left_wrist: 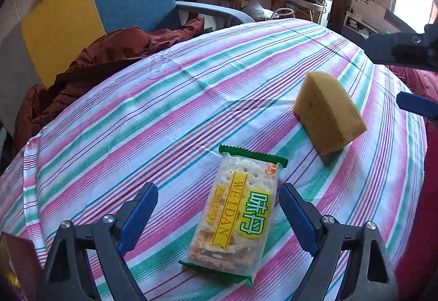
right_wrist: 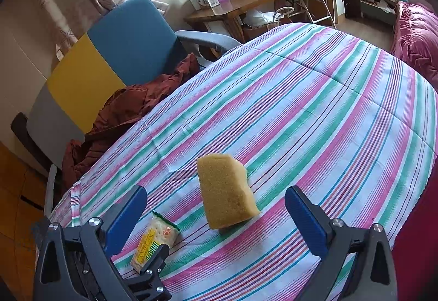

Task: Organize objects
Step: 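Grasp the WEIDAN cracker packet with the left gripper while the right gripper grasps the large yellow sponge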

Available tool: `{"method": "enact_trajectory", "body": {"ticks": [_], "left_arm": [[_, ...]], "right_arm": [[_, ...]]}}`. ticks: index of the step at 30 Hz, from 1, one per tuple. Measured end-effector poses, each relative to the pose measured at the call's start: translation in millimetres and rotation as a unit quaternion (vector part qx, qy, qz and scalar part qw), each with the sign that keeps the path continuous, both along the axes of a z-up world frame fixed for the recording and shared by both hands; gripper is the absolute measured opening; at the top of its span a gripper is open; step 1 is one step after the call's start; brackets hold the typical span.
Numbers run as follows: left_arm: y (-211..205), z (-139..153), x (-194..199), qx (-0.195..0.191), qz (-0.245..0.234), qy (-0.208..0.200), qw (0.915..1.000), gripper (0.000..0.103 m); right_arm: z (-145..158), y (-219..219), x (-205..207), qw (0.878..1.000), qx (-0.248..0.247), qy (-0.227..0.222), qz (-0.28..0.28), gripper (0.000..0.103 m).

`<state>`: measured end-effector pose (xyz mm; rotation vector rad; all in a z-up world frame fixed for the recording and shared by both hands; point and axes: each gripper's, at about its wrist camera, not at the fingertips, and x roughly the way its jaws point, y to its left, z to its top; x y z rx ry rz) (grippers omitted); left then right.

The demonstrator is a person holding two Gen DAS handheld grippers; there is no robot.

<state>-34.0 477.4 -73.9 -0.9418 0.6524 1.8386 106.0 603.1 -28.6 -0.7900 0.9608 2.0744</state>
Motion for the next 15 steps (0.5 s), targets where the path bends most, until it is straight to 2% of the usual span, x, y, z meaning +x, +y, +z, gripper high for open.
{"method": "enact_trajectory", "body": {"ticks": [6, 10, 15], "left_arm": [[3, -6, 0, -0.002, 0.001, 0.002, 1.0, 0.089], [7, -12, 3, -0.011, -0.009, -0.004, 0.9999, 0.079], [9, -18, 5, -0.011, -0.01, -0.01, 0.9998, 0.071]], "right_arm": [[-1, 0, -1, 1.0, 0.001, -0.004, -0.001, 0.103], [-1, 0, -1, 1.0, 0.004, -0.008, 0.0, 0.102], [-2, 1, -3, 1.0, 0.005, -0.014, -0.002, 0.102]]}}
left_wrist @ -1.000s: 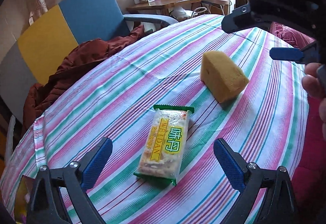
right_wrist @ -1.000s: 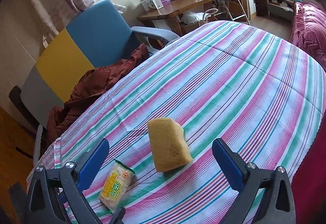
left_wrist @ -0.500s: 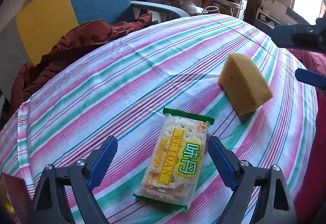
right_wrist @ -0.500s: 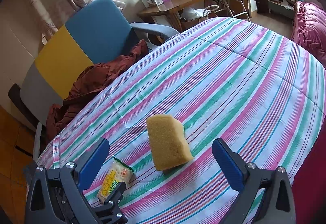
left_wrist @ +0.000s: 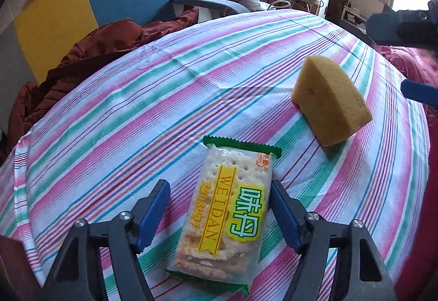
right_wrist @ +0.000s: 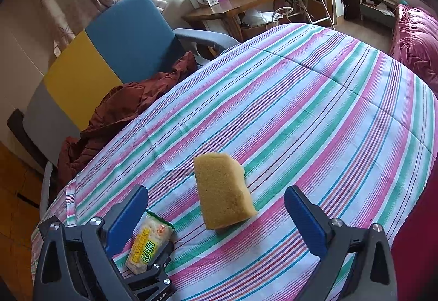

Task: Organize objects
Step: 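Grasp the WEIDAN cracker packet with the left gripper while the right gripper grasps the large yellow sponge, then carry the cracker packet and large sponge over the gold tray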

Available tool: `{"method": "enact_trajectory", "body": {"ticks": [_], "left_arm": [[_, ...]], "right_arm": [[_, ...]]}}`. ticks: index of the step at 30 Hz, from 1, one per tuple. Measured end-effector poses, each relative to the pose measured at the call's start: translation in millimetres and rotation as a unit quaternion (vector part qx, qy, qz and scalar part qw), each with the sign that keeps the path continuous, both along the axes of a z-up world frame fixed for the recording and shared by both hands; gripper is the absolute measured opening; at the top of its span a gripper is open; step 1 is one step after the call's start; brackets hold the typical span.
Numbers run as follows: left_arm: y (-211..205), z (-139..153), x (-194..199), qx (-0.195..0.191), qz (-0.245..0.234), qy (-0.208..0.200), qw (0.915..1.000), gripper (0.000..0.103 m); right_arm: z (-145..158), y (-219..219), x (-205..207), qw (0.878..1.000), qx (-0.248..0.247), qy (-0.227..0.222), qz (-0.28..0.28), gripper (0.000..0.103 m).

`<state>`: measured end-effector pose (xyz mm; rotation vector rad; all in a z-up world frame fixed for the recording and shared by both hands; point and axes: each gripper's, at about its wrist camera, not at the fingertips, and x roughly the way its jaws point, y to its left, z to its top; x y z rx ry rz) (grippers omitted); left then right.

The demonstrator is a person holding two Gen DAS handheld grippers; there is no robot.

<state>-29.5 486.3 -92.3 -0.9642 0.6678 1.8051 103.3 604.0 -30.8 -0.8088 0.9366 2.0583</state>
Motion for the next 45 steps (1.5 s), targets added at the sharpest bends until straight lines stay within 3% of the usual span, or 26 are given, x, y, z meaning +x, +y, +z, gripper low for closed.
{"method": "enact_trajectory", "body": {"ticks": [3, 10, 18, 22, 25, 35, 45], "left_arm": [[0, 1, 1, 0.011, -0.009, -0.001, 0.9999, 0.05], [-13, 4, -3, 0.012, 0.001, -0.006, 0.9999, 0.049], [-54, 33, 0, 0.04, 0.041, -0.018, 0.9982, 0.049], [-80, 54, 8, 0.057, 0.061, 0.001, 0.9965, 0.049], [-102, 68, 11, 0.071, 0.079, 0.014, 0.9942, 0.049], [-182, 106, 7, 0.098, 0.159, 0.057, 0.9808, 0.049], [-240, 114, 6, 0.106, 0.216, 0.068, 0.9683, 0.049]], "right_arm": [[-1, 1, -1, 1.0, 0.001, -0.003, -0.002, 0.101], [-9, 4, -12, 0.999, 0.003, -0.034, 0.01, 0.083], [-26, 12, -36, 0.994, 0.013, -0.11, 0.024, 0.08], [-37, 12, -45, 0.989, 0.011, -0.141, 0.041, 0.051], [-35, 5, -50, 0.987, 0.026, -0.151, 0.057, 0.04], [-29, -13, -63, 0.979, 0.072, -0.164, 0.101, 0.038], [-25, -37, -77, 0.971, 0.095, -0.153, 0.16, 0.038]]}}
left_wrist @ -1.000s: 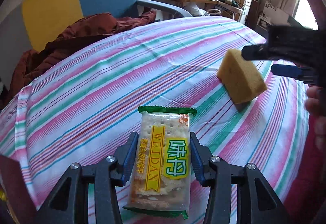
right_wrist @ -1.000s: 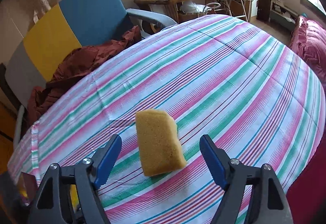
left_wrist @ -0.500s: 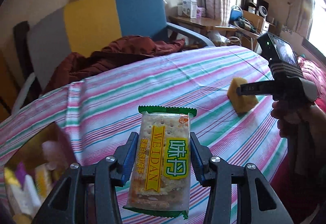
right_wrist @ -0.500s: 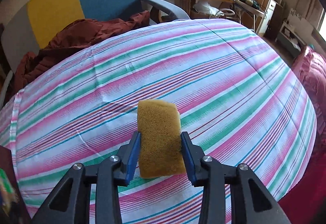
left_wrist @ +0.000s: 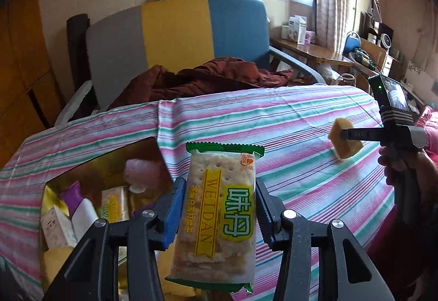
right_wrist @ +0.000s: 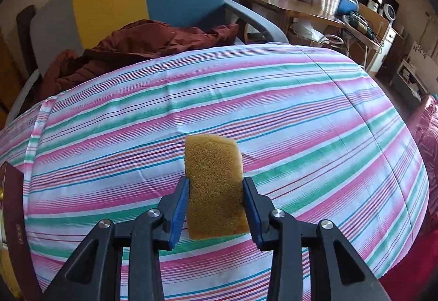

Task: Organize objects
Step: 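Carry the cracker packet and large sponge over the gold tray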

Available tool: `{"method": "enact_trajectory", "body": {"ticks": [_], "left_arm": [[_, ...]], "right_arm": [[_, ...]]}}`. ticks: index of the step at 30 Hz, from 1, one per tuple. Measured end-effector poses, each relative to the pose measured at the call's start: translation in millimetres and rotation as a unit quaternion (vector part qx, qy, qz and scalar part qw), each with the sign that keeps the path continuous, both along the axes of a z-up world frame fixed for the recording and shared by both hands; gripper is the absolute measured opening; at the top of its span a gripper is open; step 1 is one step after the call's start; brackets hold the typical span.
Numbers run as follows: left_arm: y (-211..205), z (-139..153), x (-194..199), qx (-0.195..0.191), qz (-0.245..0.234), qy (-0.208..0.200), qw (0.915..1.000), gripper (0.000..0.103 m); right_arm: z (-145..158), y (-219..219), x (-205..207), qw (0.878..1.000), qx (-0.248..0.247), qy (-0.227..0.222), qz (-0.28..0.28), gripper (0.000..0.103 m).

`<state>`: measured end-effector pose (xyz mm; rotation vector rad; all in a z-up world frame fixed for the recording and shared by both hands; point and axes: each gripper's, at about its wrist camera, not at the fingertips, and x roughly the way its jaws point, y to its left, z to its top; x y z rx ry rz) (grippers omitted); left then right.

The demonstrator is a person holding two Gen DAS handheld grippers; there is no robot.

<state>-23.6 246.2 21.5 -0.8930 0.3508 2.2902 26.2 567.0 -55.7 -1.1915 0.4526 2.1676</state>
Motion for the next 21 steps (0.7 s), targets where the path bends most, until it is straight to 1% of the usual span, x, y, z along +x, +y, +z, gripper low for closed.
{"method": "enact_trajectory", "body": {"ticks": [8, 13, 17, 21], "left_arm": [[-35, 2, -3, 0.008, 0.032, -0.003, 0.9995, 0.049], [-56, 1, -8, 0.01, 0.049, -0.009, 0.9987, 0.049], [-79, -2, -14, 0.015, 0.068, -0.015, 0.9975, 0.049], [-108, 0, -20, 0.034, 0.092, -0.021, 0.995, 0.049]], "right_arm": [[3, -23, -11, 0.998, 0.0, 0.011, 0.062, 0.038], [5, -40, -15, 0.996, -0.006, 0.013, 0.091, 0.038], [8, -59, -21, 0.993, -0.012, 0.011, 0.113, 0.038], [21, -93, -30, 0.988, -0.022, 0.031, 0.149, 0.038]]}}
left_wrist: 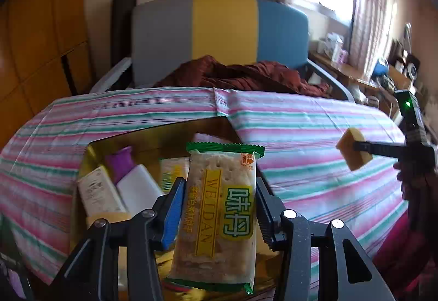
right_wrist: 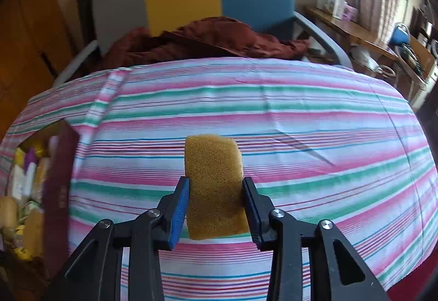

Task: Organize objects
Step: 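Carry the cracker packet and large sponge over the gold tray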

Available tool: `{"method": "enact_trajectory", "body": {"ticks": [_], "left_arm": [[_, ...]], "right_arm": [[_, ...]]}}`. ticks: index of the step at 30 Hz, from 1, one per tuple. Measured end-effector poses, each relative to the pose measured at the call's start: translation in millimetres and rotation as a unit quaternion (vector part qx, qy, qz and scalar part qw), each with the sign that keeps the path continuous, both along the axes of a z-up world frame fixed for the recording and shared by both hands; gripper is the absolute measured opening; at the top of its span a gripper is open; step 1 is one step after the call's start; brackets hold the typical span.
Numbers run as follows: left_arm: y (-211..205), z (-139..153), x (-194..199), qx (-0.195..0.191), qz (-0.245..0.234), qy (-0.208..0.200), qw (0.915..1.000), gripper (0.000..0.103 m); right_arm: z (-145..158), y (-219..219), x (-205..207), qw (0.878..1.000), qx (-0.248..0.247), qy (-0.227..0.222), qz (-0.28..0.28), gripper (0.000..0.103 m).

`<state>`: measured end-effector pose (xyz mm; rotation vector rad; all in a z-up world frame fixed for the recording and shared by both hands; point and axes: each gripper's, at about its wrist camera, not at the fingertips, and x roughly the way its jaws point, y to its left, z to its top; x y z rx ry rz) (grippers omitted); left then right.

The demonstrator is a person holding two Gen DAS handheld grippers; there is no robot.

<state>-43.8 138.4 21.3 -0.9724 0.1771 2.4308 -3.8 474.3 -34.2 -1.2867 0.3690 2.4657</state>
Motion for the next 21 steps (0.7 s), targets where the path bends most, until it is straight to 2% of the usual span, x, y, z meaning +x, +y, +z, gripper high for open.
{"method": "enact_trajectory", "body": {"ticks": [5, 13, 17, 21], "left_arm": [[-53, 7, -10, 0.036, 0.047, -0.003, 0.9982, 0.049], [-133, 7, -20, 0.066, 0.132, -0.012, 0.9889, 0.049], [-153, 1, -18, 0.083, 0.143, -0.023, 0.986, 0.049], [-152, -5, -23, 0.102, 0.133, -0.042, 0.9849, 0.049]], "right_arm": [[24, -67, -14, 0.997, -0.011, 0.033, 0.072, 0.038], [47, -178, -28, 0.978, -0.038, 0.077, 0.188, 0.038], [47, -212, -39, 0.972, -0.033, 0.08, 0.218, 0.038], [40, -230, -51, 0.969, -0.042, 0.073, 0.231, 0.038]]}}
